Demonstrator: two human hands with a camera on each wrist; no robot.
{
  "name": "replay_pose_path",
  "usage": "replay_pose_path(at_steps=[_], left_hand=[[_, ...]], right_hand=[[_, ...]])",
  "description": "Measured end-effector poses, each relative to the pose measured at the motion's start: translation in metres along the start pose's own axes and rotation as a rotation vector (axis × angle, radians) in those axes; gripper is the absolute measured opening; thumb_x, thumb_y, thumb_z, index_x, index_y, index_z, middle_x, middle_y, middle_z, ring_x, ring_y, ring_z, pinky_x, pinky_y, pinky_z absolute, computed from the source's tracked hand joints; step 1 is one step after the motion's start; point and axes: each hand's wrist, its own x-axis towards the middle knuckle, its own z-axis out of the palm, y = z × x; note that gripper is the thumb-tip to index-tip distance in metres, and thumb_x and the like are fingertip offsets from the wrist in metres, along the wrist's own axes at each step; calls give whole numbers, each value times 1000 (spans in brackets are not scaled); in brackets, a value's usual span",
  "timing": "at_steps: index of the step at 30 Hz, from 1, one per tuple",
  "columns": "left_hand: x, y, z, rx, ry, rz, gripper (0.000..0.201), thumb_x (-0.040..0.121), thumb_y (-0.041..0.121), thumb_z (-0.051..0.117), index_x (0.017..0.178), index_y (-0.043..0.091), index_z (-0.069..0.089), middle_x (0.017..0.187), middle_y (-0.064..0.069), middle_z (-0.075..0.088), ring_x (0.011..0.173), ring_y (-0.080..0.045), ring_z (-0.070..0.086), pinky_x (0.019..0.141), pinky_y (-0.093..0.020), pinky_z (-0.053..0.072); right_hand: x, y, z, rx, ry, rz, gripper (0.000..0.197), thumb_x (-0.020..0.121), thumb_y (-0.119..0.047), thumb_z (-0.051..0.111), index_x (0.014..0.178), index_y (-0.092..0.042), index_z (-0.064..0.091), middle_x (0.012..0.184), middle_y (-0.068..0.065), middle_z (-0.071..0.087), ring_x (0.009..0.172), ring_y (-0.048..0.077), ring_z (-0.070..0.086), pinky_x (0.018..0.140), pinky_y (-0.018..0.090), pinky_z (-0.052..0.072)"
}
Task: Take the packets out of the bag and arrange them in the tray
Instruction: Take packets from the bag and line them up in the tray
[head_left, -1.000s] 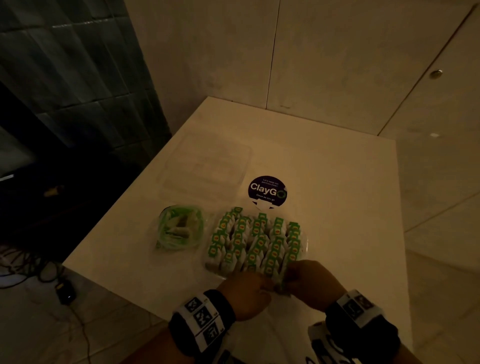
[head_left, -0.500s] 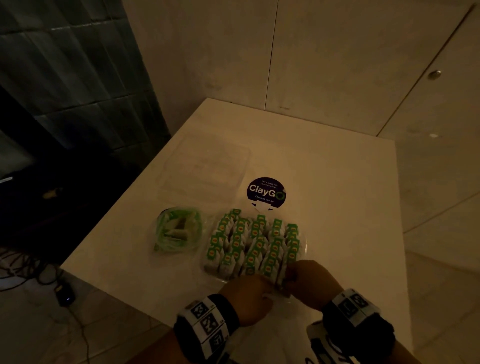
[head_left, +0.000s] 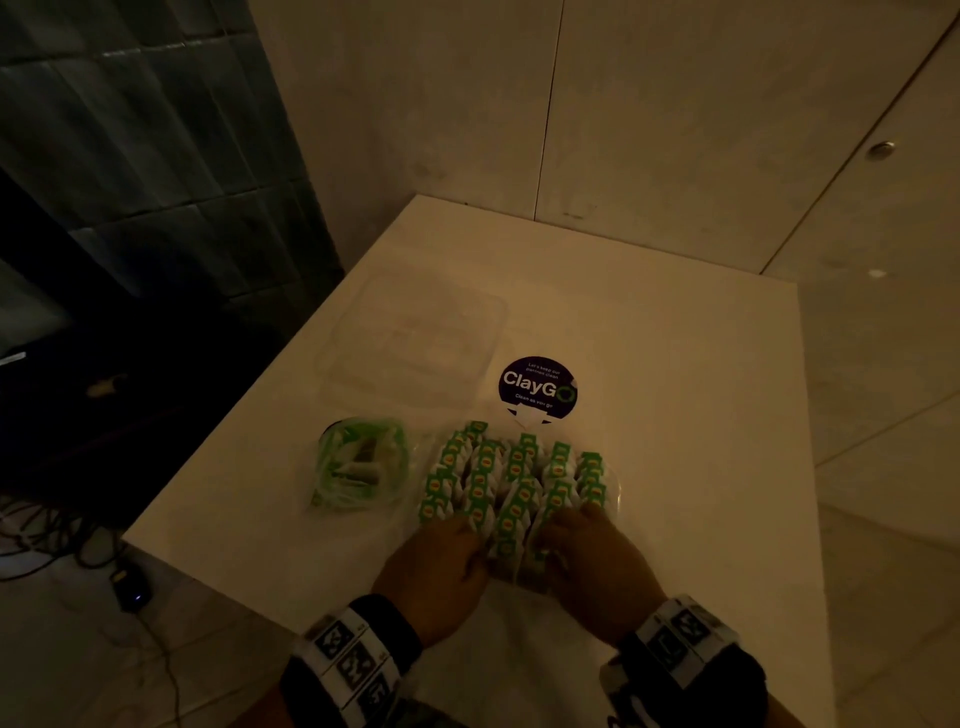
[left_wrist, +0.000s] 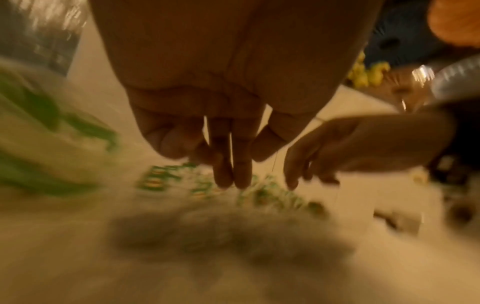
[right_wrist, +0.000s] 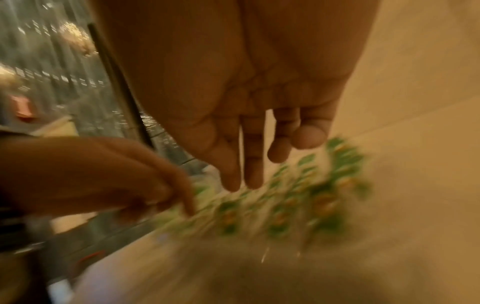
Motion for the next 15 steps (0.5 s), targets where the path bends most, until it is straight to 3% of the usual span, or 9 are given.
replay_pose_path(at_steps=[2,3,5,9,12,15], left_hand=[[-3,-15,-1,103,49,19,45,86,40,25,89,16,63,101,1,57,103,-19,48,79,-34,47],[-3,-20,0,131,56,42,47,83,42,25,87,17,65,99,1,59,103,-22,49,77,-34,49],[-4,-26,2,164,24,65,48,81,42,27,87,18,68,98,2,62,105,-25,51,76,-37,51],[-3,-25,7,240,13,103,43,82,42,34,95,26,72,101,8,66,102,-25,56,72,-36,53],[-3,-19,8,252,-31,84,53,86,45,21,115,27,61,120,9,56,112,-24,45,85,-37,43],[0,-18,9,306,-71,59,58,85,47,13,123,28,53,130,11,48,118,-24,38,89,-37,37]], right_hand=[[0,-16,10,-21,-38,-122,51,79,-35,27,113,-41,64,105,-16,64,98,19,53,85,36,48],[1,-21,19,-29,-99,-135,60,77,-36,20,121,-40,60,111,-14,62,104,23,49,90,40,43],[1,-28,27,-59,-213,-93,75,71,-41,8,130,-35,53,123,-10,57,115,28,40,98,45,33],[3,-30,34,-113,-204,-51,82,68,-48,0,134,-33,48,130,-12,50,121,28,34,99,44,24],[7,-30,36,-105,-218,-31,86,67,-51,-2,133,-31,49,130,-10,50,122,28,34,98,44,25],[9,-30,37,-122,-244,16,84,68,-54,0,135,-32,46,131,-9,47,122,29,34,99,45,26]])
